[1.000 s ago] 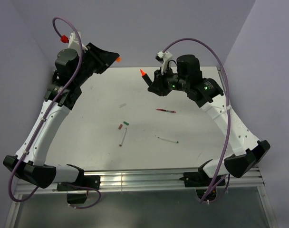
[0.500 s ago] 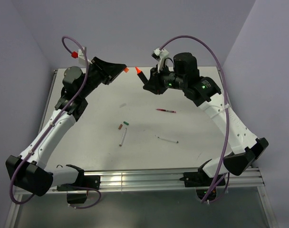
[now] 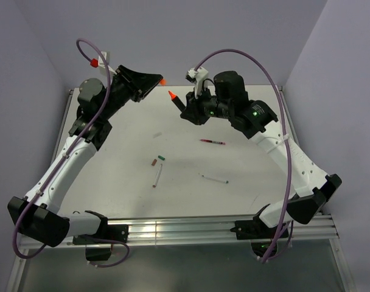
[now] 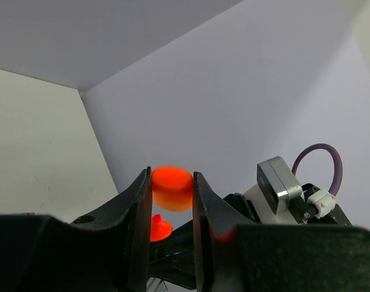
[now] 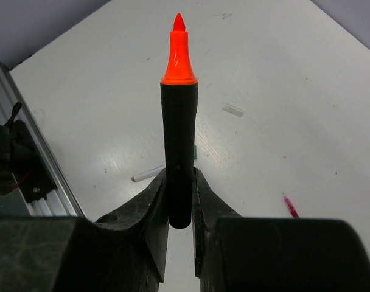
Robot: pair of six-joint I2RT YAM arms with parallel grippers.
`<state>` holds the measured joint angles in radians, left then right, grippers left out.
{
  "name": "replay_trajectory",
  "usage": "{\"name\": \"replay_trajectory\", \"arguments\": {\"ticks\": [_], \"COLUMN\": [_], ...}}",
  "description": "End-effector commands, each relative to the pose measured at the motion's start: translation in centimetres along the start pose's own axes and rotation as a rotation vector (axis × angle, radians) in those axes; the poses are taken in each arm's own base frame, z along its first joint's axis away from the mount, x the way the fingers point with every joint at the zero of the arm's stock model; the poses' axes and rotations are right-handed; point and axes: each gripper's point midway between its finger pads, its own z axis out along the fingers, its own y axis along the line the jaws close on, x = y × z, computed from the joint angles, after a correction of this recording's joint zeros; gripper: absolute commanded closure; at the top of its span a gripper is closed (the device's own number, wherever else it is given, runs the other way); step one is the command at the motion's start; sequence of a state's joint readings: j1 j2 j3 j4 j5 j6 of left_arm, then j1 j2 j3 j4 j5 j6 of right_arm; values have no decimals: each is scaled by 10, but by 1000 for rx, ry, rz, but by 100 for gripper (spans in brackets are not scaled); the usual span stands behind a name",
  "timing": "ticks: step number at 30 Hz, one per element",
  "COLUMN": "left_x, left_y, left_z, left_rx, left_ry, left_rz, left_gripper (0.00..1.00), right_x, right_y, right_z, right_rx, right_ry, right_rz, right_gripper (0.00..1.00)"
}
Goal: Insert the pens into the pen caps
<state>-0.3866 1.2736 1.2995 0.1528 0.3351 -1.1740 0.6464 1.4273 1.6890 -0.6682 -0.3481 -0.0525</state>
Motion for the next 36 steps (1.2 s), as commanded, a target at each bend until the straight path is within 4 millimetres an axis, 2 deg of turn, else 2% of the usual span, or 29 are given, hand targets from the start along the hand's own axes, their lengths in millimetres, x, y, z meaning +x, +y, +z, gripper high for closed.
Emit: {"name": "replay_trajectory", "arguments": {"ticks": [1,3,10,15,23,32,36], "left_x": [-2,2,12,12,4,25,45], "left_y": [-19,-20,-2,6,-2,6,18], "left_z": [2,3,12,12,12,10,11], "left_rx": [29,24,-41,-65,-49,-71,-106], "left_ry": [4,15,43,35,18,73,127], "left_rz": [14,13,13,22,56,100,78], "left_gripper": [100,100,100,99,100,100,100], "right_x": [-20,-20,-22,-23,-20,-28,-34], "right_y": [-6,-7,-9,-7,-6,-8,-7], "right_z": [-3,-2,-1,-1,3,6,8], "right_rx": [53,67,78,71,58,67,53], "right_ry": [-47,-45,-48,-51,-40,-52,-62], "right_rz": [-39,-39,-31,-32,-23,-15,-15], "right_gripper": [100,100,100,100,100,100,100]}}
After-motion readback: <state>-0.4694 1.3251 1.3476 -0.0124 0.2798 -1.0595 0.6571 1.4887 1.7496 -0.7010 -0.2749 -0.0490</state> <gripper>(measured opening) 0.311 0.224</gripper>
